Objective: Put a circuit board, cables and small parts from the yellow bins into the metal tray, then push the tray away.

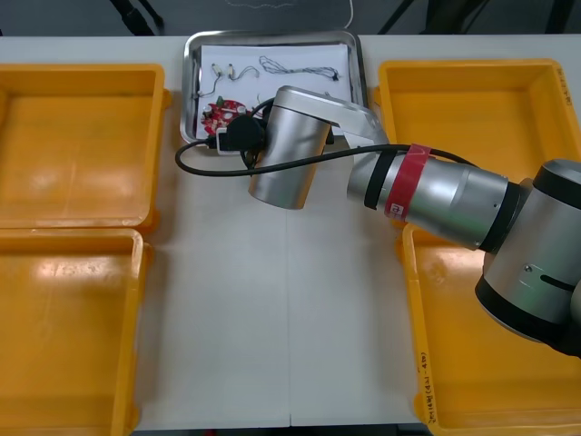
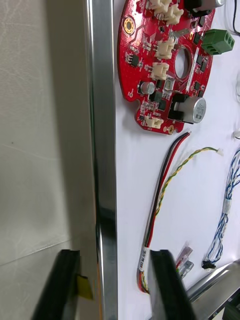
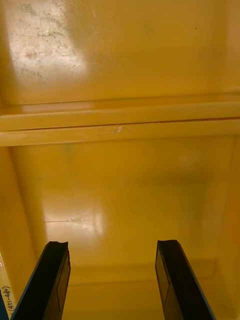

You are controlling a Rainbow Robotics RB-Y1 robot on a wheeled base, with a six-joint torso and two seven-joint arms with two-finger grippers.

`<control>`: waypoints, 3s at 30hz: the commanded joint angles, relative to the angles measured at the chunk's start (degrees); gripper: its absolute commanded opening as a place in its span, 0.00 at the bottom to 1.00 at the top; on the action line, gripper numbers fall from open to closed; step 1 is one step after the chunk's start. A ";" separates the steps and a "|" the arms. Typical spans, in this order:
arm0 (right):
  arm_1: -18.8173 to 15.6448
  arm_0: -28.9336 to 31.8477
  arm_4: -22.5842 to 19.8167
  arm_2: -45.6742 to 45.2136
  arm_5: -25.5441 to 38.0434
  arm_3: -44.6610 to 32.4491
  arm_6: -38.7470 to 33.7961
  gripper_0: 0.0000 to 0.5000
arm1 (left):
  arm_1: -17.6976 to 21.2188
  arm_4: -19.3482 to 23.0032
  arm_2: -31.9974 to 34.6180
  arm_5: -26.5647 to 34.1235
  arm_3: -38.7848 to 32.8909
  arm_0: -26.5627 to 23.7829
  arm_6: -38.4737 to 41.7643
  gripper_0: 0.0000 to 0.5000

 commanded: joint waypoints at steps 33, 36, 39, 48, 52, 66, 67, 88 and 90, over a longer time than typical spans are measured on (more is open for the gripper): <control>-12.09 -2.04 -23.34 -14.68 26.67 -24.93 -0.42 1.00 | 2.57 0.13 1.53 0.33 -1.42 0.87 -4.75 1.00; -14.91 0.59 -27.65 -17.67 27.99 -29.94 -3.06 1.00 | 2.57 0.13 1.53 0.33 -1.42 0.87 -4.75 1.00; -17.72 3.49 -30.90 -20.04 29.31 -34.34 -5.34 1.00 | 2.57 0.13 1.53 0.33 -1.42 0.87 -4.75 1.00; -26.68 10.26 -40.74 -26.63 33.52 -46.03 -13.34 1.00 | 2.57 0.13 1.53 0.33 -1.42 0.87 -4.75 1.00; -31.52 14.48 -44.52 -31.11 35.72 -51.12 -18.09 1.00 | 2.57 0.13 1.53 0.33 -1.42 0.87 -4.75 1.00; -40.31 36.19 -47.69 -51.51 40.73 -60.26 -27.49 1.00 | 2.57 0.13 1.53 0.33 -1.42 0.87 -4.75 1.00; -40.31 38.03 -47.42 -53.35 41.08 -60.70 -27.67 1.00 | 2.57 0.13 1.53 0.33 -1.42 0.87 -4.75 1.00; -40.22 58.60 -46.46 -71.46 42.14 -64.31 -34.96 1.00 | 2.57 0.13 1.53 0.33 -1.42 0.87 -4.75 1.00; -40.22 59.66 -45.66 -71.81 41.96 -64.66 -35.31 1.00 | 2.57 0.13 1.53 0.33 -1.42 0.87 -4.75 1.00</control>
